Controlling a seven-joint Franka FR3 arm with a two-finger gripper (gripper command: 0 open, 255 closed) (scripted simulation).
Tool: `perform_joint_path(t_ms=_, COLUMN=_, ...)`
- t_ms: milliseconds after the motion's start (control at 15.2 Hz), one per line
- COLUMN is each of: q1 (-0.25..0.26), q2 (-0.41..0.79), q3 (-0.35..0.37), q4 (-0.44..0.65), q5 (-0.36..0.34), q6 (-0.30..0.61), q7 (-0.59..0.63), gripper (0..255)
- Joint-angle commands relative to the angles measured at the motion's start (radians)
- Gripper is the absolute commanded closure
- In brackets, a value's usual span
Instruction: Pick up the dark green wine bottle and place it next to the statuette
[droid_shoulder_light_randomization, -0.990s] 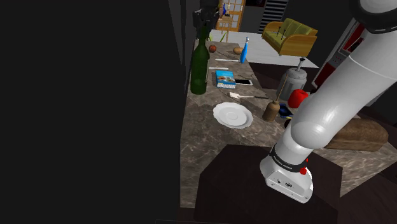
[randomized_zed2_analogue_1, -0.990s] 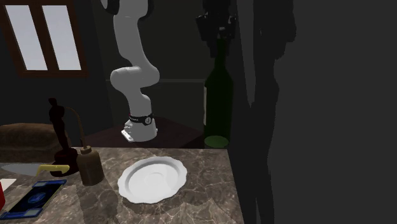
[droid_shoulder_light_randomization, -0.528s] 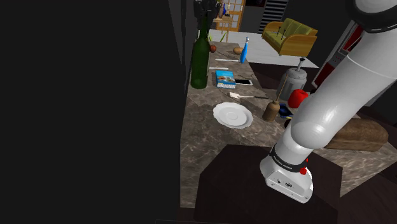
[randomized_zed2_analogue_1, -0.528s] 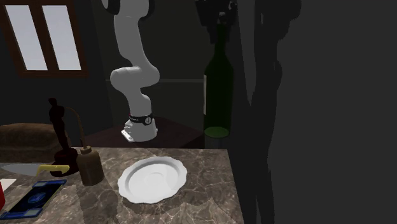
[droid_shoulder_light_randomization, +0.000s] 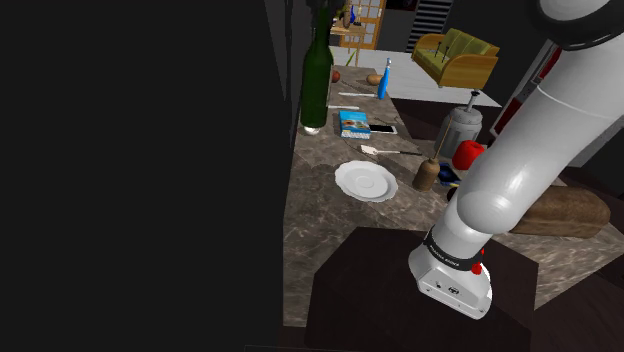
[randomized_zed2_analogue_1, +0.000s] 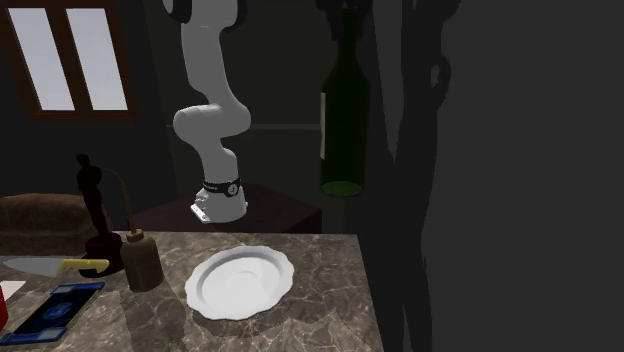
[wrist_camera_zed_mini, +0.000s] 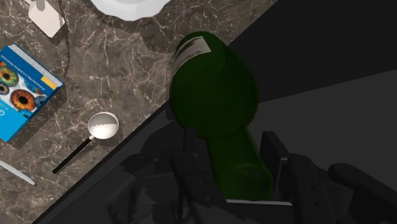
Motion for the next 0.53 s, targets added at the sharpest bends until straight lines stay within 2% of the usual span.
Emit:
perform_joint_path(t_ms=0, q1=0.0, q2=0.013, q3=-0.001, q4=0.043, q5=0.002, q6=-0.03, q7=0.001, gripper=255)
perform_joint_path(t_ms=462, q1=-0.003, q2=0.079, q3=-0.006, q4=0.226, q5=0.012, q6=-0.148, q7=0.0, gripper=255)
